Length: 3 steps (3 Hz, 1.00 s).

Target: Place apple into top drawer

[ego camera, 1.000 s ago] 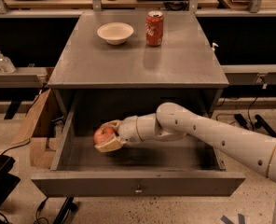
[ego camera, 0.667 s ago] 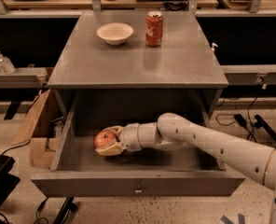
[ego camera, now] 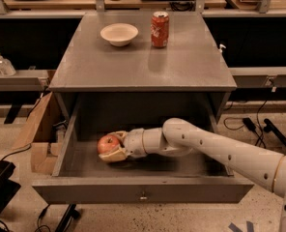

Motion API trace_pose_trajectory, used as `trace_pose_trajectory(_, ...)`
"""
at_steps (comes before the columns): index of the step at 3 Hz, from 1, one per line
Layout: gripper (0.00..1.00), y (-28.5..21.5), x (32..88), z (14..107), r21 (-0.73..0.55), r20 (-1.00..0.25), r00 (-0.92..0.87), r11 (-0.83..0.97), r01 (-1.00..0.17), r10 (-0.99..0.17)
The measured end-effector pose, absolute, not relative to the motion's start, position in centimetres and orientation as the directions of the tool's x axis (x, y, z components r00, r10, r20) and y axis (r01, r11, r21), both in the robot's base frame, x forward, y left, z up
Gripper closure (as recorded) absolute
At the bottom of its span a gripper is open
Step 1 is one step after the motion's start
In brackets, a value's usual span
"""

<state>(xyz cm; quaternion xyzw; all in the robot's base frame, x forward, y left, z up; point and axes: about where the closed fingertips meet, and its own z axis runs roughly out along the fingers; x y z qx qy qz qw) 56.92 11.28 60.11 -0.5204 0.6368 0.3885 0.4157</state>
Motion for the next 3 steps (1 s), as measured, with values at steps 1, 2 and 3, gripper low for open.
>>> trace_pose_trajectory(1,0.41,11.47,56.83,60.1,0.063,-0.934,-0.112,0.153,-0.986,-0.339)
trace_pose_trajectory(2,0.18,11.47,56.83,60.18,0.063,-0.934,-0.112,0.153,-0.986,-0.339)
trace_pose_trajectory(3,0.0,11.47,56.83,60.18,0.063,-0.934,-0.112,0.153,-0.986,-0.339)
